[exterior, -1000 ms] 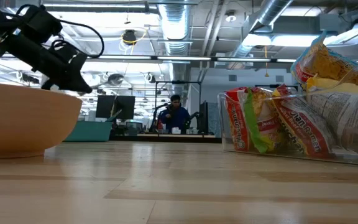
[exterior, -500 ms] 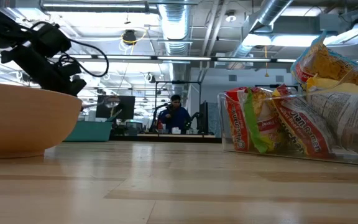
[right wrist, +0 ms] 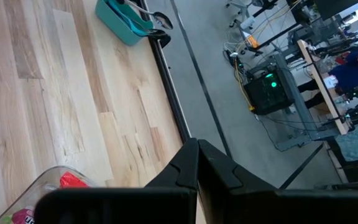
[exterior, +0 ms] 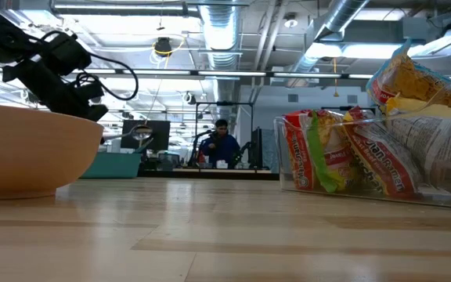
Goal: Pick & Place Food Item
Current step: Put the silver spoon into the green bin
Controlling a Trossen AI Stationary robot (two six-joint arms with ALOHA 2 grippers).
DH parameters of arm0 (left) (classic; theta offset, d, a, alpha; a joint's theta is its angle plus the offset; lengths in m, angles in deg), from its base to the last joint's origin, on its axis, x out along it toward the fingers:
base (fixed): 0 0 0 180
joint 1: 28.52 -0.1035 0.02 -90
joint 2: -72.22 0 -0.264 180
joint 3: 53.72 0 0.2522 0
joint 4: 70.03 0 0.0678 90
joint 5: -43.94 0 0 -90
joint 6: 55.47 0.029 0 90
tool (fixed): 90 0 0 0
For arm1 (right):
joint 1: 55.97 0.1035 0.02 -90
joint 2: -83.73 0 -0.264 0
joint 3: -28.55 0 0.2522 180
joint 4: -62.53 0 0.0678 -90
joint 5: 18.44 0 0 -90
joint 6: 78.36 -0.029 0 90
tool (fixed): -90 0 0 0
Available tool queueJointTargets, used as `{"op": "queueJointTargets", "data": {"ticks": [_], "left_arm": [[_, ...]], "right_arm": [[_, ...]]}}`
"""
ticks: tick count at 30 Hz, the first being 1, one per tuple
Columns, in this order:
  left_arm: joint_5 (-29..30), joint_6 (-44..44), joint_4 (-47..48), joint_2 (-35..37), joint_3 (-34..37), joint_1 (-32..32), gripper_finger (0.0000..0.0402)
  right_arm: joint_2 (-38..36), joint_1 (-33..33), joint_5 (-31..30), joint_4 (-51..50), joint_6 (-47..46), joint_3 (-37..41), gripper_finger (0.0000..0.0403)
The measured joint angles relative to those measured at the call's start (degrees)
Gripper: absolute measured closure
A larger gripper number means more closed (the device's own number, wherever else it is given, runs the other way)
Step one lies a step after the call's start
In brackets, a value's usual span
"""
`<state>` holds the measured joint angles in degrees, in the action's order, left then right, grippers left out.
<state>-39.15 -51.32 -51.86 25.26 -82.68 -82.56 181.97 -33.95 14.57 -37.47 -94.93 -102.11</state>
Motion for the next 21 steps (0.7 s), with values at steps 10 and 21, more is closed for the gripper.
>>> {"op": "queueJointTargets", "data": {"ticks": [10, 21], "left_arm": [[-0.76, -0.4, 0.58, -0.01, 0.0, 0.0, 0.0396], [-1.28, 0.15, 0.66, 0.09, 0.0, 1.76, 0.0396]], "right_arm": [[0.0, 0.09, 0.0, 0.0, -0.01, 0.0, 0.0403], [0.0, -0.06, -0.02, 0.0, 0.01, 0.0, 0.0403]]}}
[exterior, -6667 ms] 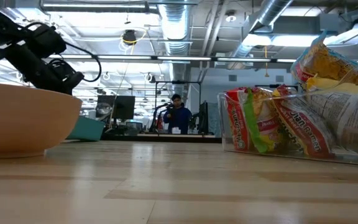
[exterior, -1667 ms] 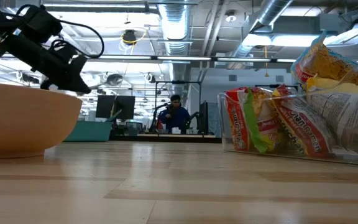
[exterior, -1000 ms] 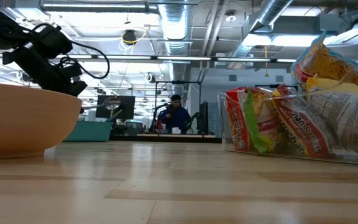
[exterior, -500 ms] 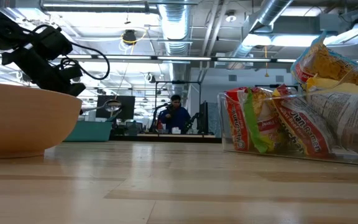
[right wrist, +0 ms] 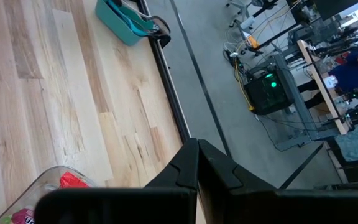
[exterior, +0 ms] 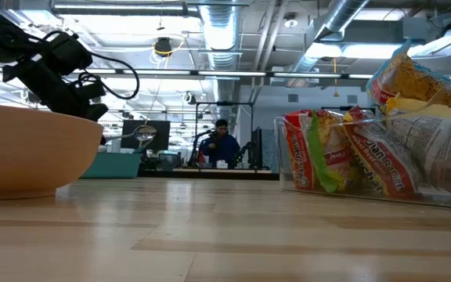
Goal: Pick & Place Food Item
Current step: Put the silver spoon into the green bin
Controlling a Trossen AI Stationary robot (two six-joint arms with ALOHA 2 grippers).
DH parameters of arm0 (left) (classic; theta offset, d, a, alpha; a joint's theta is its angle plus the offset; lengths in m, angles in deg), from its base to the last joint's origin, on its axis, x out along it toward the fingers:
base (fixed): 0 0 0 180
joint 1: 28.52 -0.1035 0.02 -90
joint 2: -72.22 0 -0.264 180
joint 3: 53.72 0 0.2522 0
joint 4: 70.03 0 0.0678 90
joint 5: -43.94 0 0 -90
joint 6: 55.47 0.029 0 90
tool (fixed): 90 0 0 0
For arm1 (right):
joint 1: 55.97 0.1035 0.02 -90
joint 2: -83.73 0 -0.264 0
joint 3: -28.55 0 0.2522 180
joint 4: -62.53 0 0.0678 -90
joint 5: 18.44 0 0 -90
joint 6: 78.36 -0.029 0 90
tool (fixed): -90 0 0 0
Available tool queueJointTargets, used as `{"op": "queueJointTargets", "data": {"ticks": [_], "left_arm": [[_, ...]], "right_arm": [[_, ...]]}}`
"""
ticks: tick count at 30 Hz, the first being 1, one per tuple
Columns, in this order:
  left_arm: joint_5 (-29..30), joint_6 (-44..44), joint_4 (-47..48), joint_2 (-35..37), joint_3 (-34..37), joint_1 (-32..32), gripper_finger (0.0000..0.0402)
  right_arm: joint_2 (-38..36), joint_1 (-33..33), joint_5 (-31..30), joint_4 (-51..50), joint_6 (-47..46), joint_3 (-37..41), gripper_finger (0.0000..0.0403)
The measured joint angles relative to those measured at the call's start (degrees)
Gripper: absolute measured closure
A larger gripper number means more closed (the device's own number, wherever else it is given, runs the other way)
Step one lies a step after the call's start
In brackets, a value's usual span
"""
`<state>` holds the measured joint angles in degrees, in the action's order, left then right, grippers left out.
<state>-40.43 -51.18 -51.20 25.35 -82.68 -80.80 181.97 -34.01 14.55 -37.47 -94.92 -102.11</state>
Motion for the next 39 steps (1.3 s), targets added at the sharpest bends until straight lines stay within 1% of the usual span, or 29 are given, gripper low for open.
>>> {"op": "queueJointTargets", "data": {"ticks": [4, 7, 15, 20, 25, 29, 33, 39], "left_arm": [[-0.18, -0.22, -0.1, 0.0, 0.0, 0.05, 0.0394], [-2.31, -0.25, -0.1, 0.0, 0.0, 0.18, 0.0395], [-2.38, -0.66, 0.08, 0.0, 0.0, 0.18, 0.0394], [-2.37, -7.22, 0.64, 0.0, -0.02, 0.18, 0.0391], [-2.1, -9.55, 2.9, 0.0, -0.02, 0.18, 0.0397], [1.07, -9.35, 2.64, 0.0, -0.02, 0.21, 0.0392], [1.17, -9.34, 2.84, 0.0, -0.02, 0.2, 0.0391], [4.73, -9.31, 2.63, 0.0, -0.02, 0.18, 0.0393]], "right_arm": [[0.0, 0.0, 0.0, 0.0, 0.0, 0.0, 0.0403], [0.0, 0.0, 0.0, 0.0, 0.0, 0.0, 0.0403], [0.0, 0.0, 0.0, 0.0, 0.0, 0.0, 0.0403], [0.0, 0.0, 0.0, 0.0, 0.0, 0.0, 0.0403], [0.0, 0.02, 0.0, -0.02, 0.0, 0.0, 0.0403], [0.0, 0.0, 0.0, -0.02, 0.05, 0.0, 0.0403], [0.0, 0.04, 0.0, -0.02, 0.04, 0.0, 0.0403], [0.0, 0.04, 0.0, -0.04, 0.39, 0.0, 0.0403]]}}
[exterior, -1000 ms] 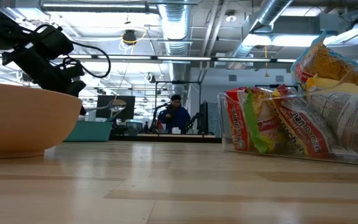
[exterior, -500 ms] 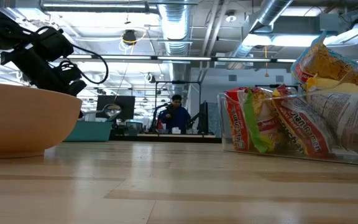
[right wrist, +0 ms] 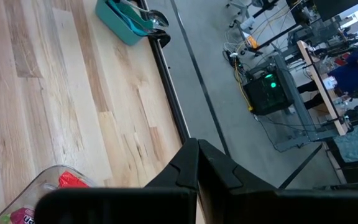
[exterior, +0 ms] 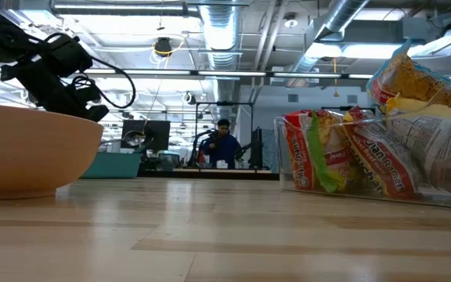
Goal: Pick & Place Food Item
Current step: Put the silver spoon into the green bin
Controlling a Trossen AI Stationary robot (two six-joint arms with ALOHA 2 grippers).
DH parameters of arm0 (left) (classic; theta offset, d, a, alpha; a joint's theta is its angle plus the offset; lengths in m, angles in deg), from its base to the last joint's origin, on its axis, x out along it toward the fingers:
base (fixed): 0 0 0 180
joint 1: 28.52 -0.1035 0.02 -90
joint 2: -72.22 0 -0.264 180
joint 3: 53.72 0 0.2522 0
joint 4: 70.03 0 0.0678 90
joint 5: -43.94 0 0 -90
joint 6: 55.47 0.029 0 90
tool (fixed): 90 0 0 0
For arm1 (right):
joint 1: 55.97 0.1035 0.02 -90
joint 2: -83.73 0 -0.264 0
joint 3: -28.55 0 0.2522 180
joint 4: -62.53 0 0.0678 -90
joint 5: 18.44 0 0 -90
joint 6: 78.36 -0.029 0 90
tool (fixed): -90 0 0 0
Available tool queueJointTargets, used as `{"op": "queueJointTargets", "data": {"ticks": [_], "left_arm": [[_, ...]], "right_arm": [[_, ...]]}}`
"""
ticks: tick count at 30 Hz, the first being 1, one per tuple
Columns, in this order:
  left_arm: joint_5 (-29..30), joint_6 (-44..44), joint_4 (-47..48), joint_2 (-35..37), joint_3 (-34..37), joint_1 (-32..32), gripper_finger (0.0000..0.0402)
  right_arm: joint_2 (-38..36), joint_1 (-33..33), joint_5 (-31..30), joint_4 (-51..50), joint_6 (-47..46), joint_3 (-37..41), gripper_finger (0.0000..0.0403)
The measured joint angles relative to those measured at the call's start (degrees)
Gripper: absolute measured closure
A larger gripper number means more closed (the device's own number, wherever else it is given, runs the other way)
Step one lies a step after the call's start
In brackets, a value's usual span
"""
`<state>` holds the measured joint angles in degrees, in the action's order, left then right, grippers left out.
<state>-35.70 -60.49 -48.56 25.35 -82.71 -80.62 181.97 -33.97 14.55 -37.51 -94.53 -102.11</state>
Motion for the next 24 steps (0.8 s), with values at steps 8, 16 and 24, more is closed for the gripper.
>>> {"op": "queueJointTargets", "data": {"ticks": [8, 16, 24], "left_arm": [[0.19, 3.12, -0.64, 0.0, 0.0, 0.0, 0.0392], [0.17, 9.55, -3.96, 0.0, -0.02, 0.0, 0.0389], [0.15, 9.11, -5.56, 0.0, -0.02, 0.0, 0.0396]], "right_arm": [[0.0, -0.04, 0.0, 0.0, 0.09, 0.0, 0.0403], [0.0, -0.04, 0.0, 0.02, 0.09, 0.0, 0.0403], [0.0, -0.04, -0.01, 0.02, 0.09, 0.0, 0.0403]]}}
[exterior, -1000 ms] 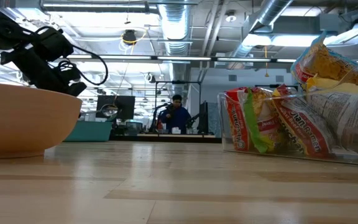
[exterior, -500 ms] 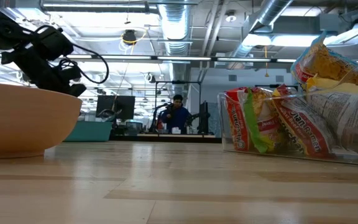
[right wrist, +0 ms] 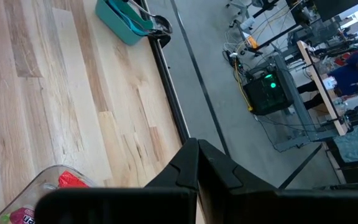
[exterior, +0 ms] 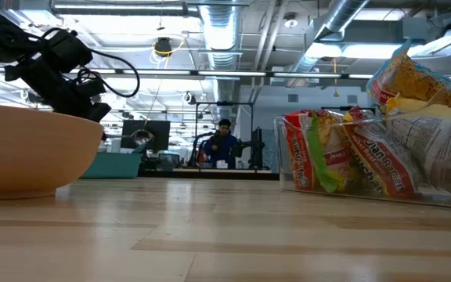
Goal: Pick & Place Food Item
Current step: Put the silver spoon into the green bin
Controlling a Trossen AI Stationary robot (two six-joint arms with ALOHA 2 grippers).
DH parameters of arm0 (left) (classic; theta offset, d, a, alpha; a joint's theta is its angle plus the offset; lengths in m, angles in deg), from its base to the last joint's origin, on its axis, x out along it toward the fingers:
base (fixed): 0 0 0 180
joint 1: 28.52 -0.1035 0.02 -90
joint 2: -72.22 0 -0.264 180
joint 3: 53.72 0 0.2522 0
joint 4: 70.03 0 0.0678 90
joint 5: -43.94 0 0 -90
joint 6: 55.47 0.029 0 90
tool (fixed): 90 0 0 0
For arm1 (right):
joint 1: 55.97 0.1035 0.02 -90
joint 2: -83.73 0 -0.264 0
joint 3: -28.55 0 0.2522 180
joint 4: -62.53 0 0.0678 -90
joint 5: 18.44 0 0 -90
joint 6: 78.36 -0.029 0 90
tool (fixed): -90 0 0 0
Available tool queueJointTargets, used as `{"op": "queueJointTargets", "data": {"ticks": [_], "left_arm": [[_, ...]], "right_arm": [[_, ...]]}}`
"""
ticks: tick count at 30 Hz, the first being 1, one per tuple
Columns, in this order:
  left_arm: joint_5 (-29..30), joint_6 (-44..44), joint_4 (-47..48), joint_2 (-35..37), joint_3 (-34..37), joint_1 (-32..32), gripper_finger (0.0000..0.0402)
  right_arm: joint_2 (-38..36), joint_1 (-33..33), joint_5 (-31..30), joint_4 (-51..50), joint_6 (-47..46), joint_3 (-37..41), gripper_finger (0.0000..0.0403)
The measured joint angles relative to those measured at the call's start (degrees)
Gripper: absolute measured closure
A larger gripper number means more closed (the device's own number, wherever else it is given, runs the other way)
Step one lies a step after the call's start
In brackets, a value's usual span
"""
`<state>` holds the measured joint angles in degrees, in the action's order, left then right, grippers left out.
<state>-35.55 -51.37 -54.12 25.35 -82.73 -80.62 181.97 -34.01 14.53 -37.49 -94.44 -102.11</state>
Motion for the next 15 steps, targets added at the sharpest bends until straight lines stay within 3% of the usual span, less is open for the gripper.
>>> {"op": "queueJointTargets", "data": {"ticks": [5, 9, 15], "left_arm": [[-0.61, 0.29, -1.08, 0.13, 0.0, 0.0, 0.0395], [-5.14, 3.75, -0.94, 2.51, 0.0, 0.0, 0.0395], [-6.9, 6.46, 4.4, 5.3, 0.0, -0.07, 0.0395]], "right_arm": [[0.0, -0.51, -0.01, 0.0, 0.0, 0.0, 0.0403], [0.0, -0.81, 0.0, -0.02, 0.0, 0.0, 0.0403], [0.0, -1.07, 0.01, -0.02, 0.0, 0.0, 0.0403]]}}
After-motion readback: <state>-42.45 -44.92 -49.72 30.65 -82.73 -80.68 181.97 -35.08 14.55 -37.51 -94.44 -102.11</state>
